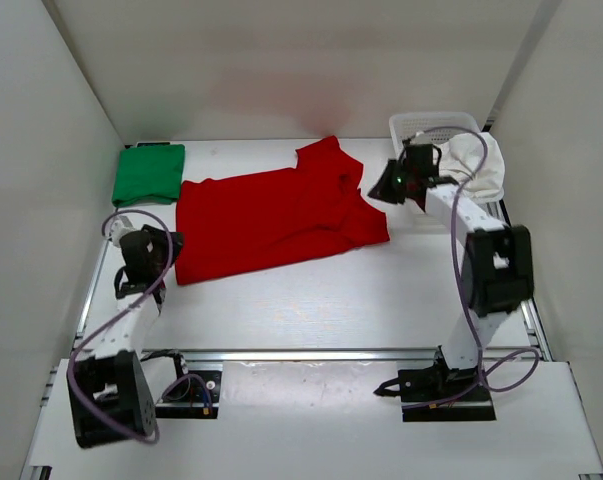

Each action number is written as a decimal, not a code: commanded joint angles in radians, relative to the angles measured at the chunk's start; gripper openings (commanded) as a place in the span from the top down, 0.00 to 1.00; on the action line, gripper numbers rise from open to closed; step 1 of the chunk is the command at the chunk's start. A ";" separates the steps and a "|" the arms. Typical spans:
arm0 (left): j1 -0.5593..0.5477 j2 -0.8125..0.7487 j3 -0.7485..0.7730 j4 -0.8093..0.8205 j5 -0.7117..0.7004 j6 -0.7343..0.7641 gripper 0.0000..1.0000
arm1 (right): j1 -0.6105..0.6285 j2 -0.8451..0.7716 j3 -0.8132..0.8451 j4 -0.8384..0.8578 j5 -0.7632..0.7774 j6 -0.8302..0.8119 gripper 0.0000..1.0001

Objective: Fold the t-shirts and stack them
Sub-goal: Fold the flattened tshirt in 1/3 of the way

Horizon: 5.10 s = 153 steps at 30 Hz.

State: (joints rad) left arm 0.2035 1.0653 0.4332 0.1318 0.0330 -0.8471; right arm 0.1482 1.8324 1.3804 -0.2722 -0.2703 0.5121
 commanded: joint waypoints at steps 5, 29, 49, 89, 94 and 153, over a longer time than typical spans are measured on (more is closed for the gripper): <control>-0.185 -0.033 -0.183 0.107 0.038 -0.060 0.56 | -0.027 -0.358 -0.559 0.355 0.075 0.134 0.95; -0.277 0.337 -0.067 0.250 0.094 -0.050 0.60 | -0.118 -0.071 -0.480 0.396 0.020 0.114 0.90; -0.273 0.173 -0.113 0.048 0.053 0.045 0.63 | -0.291 -0.590 -1.046 0.371 -0.053 0.175 1.00; -0.920 0.464 0.084 0.318 0.053 0.000 0.58 | 0.145 -0.243 -0.627 0.373 -0.053 0.054 0.64; -0.888 0.450 0.044 0.328 0.068 0.008 0.58 | 0.148 -0.193 -0.594 0.380 -0.056 0.057 0.71; -0.550 0.232 -0.037 0.275 0.136 0.017 0.55 | 0.091 0.105 0.042 0.007 0.453 -0.210 0.83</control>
State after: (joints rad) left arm -0.3500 1.3190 0.4007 0.4335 0.1600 -0.8513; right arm 0.2024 1.9827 1.4548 -0.3016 0.1795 0.3138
